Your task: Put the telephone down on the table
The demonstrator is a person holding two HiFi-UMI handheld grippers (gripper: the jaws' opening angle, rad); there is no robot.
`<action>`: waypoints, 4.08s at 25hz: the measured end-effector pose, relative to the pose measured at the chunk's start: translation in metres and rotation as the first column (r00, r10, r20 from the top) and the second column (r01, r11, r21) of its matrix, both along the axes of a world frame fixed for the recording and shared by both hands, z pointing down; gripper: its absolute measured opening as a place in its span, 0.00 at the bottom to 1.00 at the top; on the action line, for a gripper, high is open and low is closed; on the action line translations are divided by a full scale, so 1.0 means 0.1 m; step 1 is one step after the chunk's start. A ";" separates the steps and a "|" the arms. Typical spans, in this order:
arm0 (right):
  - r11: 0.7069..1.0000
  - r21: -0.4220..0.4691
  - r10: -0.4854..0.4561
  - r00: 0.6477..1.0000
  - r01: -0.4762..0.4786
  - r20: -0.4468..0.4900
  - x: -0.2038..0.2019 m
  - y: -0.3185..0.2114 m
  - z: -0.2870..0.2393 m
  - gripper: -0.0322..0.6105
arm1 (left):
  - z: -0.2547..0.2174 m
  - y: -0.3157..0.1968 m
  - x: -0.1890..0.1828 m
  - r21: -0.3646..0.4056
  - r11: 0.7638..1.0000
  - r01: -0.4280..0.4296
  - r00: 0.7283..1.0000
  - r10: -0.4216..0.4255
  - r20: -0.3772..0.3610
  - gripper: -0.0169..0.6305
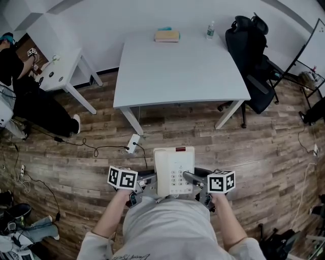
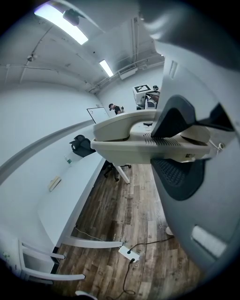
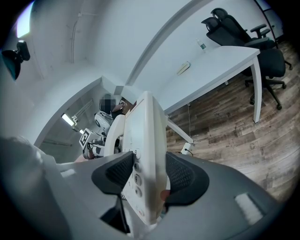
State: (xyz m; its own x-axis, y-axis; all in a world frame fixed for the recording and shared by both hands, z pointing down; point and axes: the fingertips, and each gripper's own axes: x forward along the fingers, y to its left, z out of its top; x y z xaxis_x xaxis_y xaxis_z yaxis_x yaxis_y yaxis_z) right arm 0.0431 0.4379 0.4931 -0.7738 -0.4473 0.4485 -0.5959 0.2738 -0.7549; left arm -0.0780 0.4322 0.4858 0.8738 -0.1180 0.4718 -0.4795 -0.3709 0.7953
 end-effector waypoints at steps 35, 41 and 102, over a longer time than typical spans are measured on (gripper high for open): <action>0.998 -0.002 0.068 0.998 -0.068 -0.002 0.04 -2.16 0.02 0.41 | 0.01 -2.24 0.04 0.010 0.999 -0.050 0.999 0.050 -0.019 0.27; 0.996 -0.016 0.091 0.996 -0.091 -0.002 -0.04 -2.60 -0.02 0.41 | -0.02 -2.72 -0.03 -0.004 0.997 -0.071 0.997 0.071 -0.023 0.27; 0.999 -0.034 0.028 1.000 -0.028 0.012 0.35 -5.44 -0.16 0.41 | -0.15 -5.46 0.35 -0.023 1.000 -0.012 0.999 0.011 -0.037 0.26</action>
